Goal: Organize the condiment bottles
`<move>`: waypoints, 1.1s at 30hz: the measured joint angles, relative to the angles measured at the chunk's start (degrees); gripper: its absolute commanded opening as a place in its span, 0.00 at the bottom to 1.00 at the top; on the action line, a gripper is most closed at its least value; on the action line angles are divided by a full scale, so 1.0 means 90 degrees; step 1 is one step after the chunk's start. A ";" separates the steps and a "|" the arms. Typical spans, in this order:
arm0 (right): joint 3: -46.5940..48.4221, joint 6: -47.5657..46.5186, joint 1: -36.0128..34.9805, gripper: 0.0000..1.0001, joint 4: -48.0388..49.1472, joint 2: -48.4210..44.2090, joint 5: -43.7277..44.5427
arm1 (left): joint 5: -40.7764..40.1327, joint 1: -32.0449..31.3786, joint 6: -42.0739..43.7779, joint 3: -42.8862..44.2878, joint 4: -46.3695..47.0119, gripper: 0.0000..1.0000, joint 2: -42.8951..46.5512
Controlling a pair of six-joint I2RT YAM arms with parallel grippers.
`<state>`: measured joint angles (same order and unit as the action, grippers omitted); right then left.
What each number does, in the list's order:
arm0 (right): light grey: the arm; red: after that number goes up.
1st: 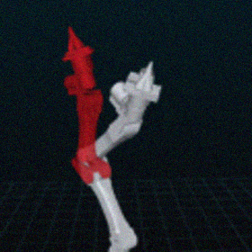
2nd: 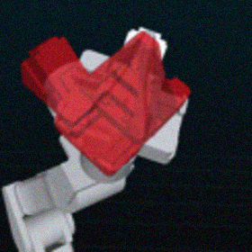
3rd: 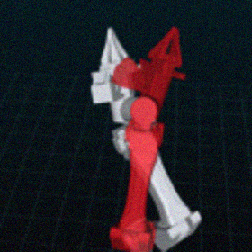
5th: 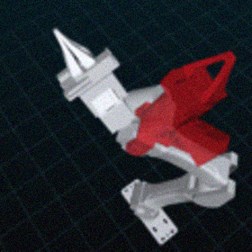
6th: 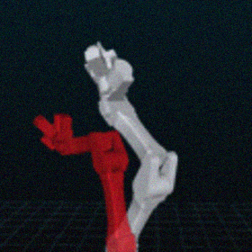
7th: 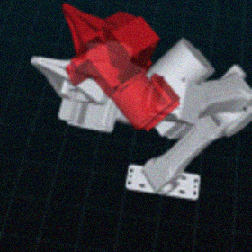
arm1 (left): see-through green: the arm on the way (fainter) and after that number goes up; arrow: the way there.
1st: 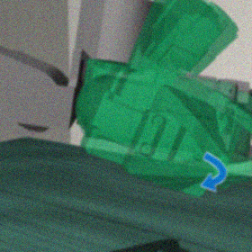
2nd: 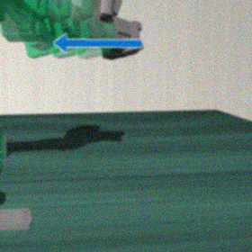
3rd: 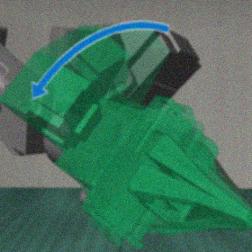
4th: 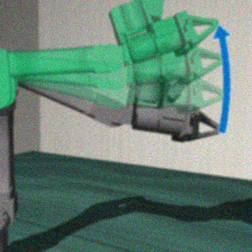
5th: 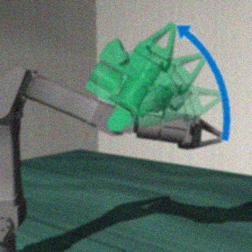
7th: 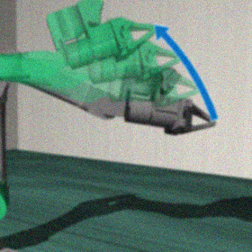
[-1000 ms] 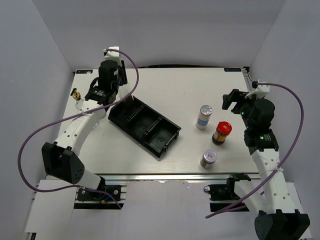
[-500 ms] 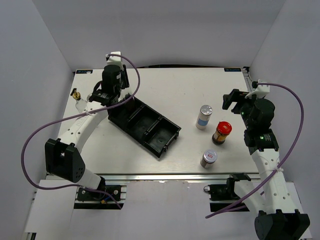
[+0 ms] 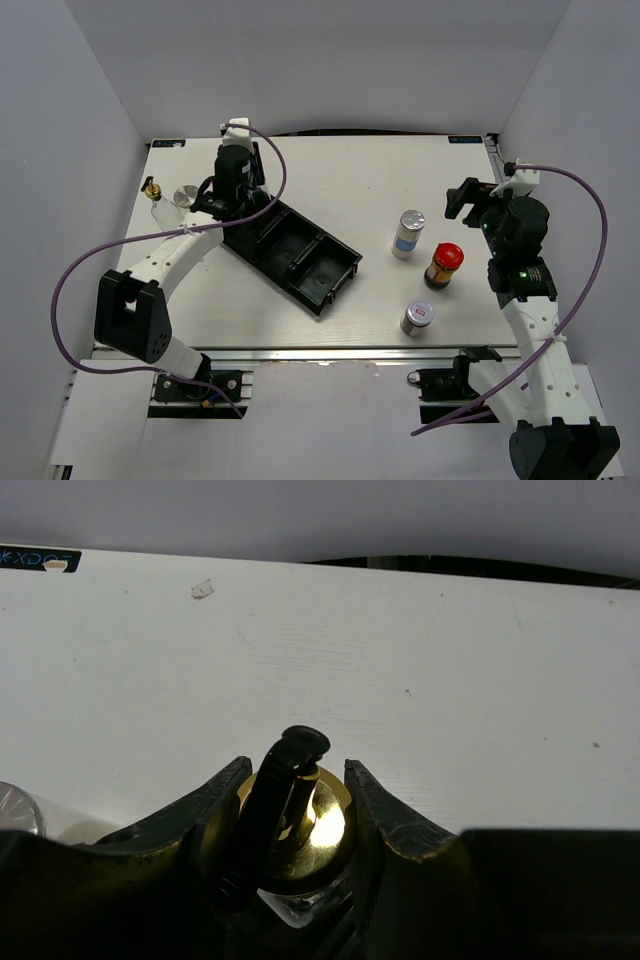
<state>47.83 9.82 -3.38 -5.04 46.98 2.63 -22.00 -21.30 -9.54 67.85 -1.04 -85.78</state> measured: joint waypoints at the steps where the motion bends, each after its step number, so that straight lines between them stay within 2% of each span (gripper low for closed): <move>1: 0.0000 0.0000 0.0000 0.89 0.0000 0.0000 0.0000 | -0.0017 -0.0005 0.0000 -0.0051 0.0124 0.00 0.0000; 15: 0.0000 0.0000 0.0000 0.89 -0.0002 0.0000 0.0000 | -0.0148 -0.0022 -0.0027 -0.0381 0.0862 0.00 0.0010; 17: -0.0002 0.0000 0.0000 0.89 -0.0002 0.0000 0.0000 | -0.0158 -0.0022 -0.0049 -0.0491 0.1008 0.08 0.0053; 20: -0.0002 0.0000 0.0000 0.89 -0.0002 0.0000 0.0000 | -0.0163 -0.0022 -0.0056 -0.0532 0.1025 0.10 0.0090; 23: -0.0002 0.0000 0.0000 0.90 -0.0002 0.0000 0.0005 | -0.0158 -0.0022 -0.0063 -0.0537 0.1027 0.26 0.0090; 24: -0.0002 0.0000 0.0000 0.89 -0.0002 0.0000 0.0012 | -0.0155 -0.0022 -0.0068 -0.0542 0.1032 0.43 0.0090; 25: -0.0002 0.0000 0.0000 0.89 -0.0002 0.0000 0.0024 | -0.0155 -0.0022 -0.0073 -0.0551 0.1047 0.49 0.0090; 26: -0.0002 0.0000 0.0000 0.89 -0.0007 0.0000 0.0034 | -0.0153 -0.0022 -0.0080 -0.0561 0.1064 0.49 0.0090; 27: -0.0002 0.0000 0.0000 0.89 -0.0012 0.0000 0.0046 | -0.0153 -0.0022 -0.0095 -0.0561 0.1073 0.60 0.0090; 30: -0.0002 0.0000 0.0000 0.89 -0.0056 -0.0002 0.0051 | -0.0143 -0.0022 -0.0170 -0.0561 0.1071 0.67 0.0112; 31: -0.0002 0.0000 0.0000 0.89 -0.0068 -0.0002 0.0051 | -0.0129 -0.0022 -0.0189 -0.0561 0.1069 0.73 0.0129; 32: -0.0002 0.0000 0.0000 0.90 -0.0078 -0.0005 0.0051 | -0.0126 -0.0022 -0.0187 -0.0561 0.1066 0.87 0.0153; 33: -0.0002 0.0000 0.0000 0.89 -0.0090 -0.0012 0.0051 | -0.0124 -0.0022 -0.0172 -0.0561 0.1049 0.95 0.0182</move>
<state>47.81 9.82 -3.38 -5.85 46.87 3.09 -23.11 -21.50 -11.09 62.81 8.40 -84.14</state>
